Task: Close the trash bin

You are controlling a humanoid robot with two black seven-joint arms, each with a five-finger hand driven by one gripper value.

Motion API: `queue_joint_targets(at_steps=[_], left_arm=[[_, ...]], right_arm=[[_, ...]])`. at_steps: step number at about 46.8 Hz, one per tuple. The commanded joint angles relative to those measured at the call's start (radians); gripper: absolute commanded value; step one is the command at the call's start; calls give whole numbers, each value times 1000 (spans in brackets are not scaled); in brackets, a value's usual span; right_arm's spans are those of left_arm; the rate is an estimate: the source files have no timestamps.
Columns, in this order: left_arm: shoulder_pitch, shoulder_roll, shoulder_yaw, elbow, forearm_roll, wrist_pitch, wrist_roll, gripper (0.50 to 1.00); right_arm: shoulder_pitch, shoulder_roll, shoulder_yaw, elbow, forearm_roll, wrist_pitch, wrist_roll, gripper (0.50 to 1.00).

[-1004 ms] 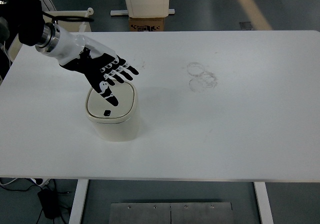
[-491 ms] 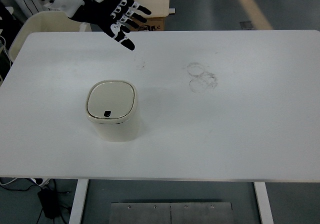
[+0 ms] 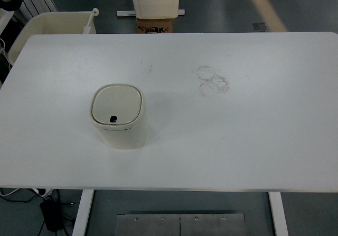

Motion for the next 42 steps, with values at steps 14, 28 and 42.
queue_joint_targets(at_steps=[14, 28, 42], left_arm=[[262, -3, -326, 237, -4, 0, -110, 1000], [468, -4, -491, 327, -80, 0, -176, 1000], [612, -3, -511, 358, -119, 2, -283, 1000]], right_arm=[[-8, 0, 0, 3, 1, 3, 0, 991], [-8, 0, -2, 3, 1, 3, 0, 991], [-8, 0, -2, 3, 1, 3, -2, 991]])
